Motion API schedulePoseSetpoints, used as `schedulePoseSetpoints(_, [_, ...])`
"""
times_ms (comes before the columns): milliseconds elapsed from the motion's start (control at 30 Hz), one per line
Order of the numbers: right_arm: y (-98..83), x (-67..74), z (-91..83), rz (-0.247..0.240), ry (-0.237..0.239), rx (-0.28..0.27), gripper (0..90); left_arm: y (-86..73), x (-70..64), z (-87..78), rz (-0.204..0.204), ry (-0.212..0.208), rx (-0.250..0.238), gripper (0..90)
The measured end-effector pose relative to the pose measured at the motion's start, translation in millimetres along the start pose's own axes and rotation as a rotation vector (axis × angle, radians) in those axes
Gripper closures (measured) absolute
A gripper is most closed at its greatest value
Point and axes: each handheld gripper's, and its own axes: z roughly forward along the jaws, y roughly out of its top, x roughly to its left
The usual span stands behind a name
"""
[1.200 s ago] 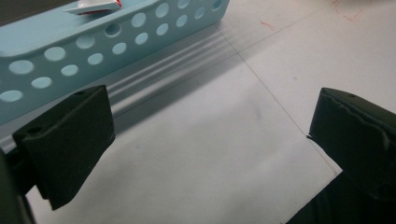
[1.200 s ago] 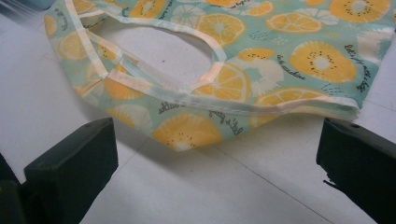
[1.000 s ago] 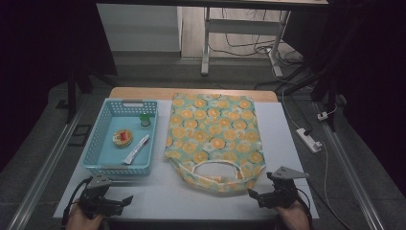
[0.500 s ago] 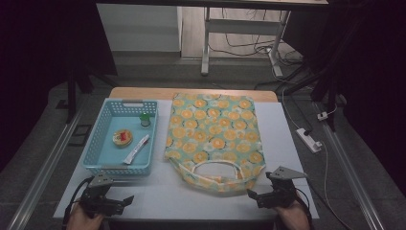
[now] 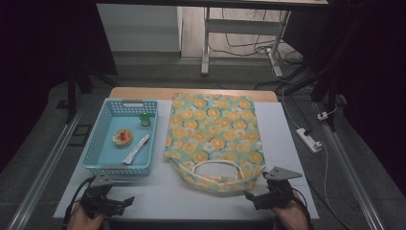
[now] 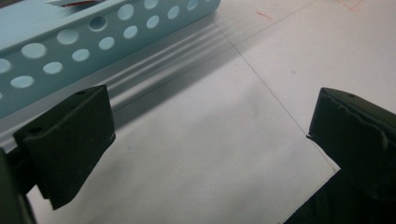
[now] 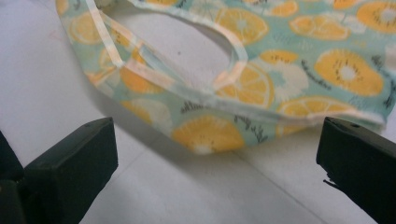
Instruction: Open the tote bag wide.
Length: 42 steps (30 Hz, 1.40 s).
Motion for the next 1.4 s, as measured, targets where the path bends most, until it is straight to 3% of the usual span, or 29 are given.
schedulePoseSetpoints(600, [17.8,17.0,9.7,-0.081,0.053,0.022,0.0,0.0,1.4,0.1,-0.007,-0.01,0.003,0.2])
schedulePoseSetpoints(900, [24.4,24.0,17.7,-0.078,0.079,0.027,0.0,-0.2,1.8,-0.2,-0.011,-0.01,0.0,0.0])
schedulePoseSetpoints(1067, [28.7,32.5,25.3,-0.115,0.104,0.043,0.0,-0.1,1.7,-0.2,-0.01,-0.008,0.001,0.0])
schedulePoseSetpoints(1400, [37.5,42.5,36.8,-0.112,0.168,0.018,0.0,-0.6,2.4,-1.0,-0.019,-0.008,-0.011,0.0])
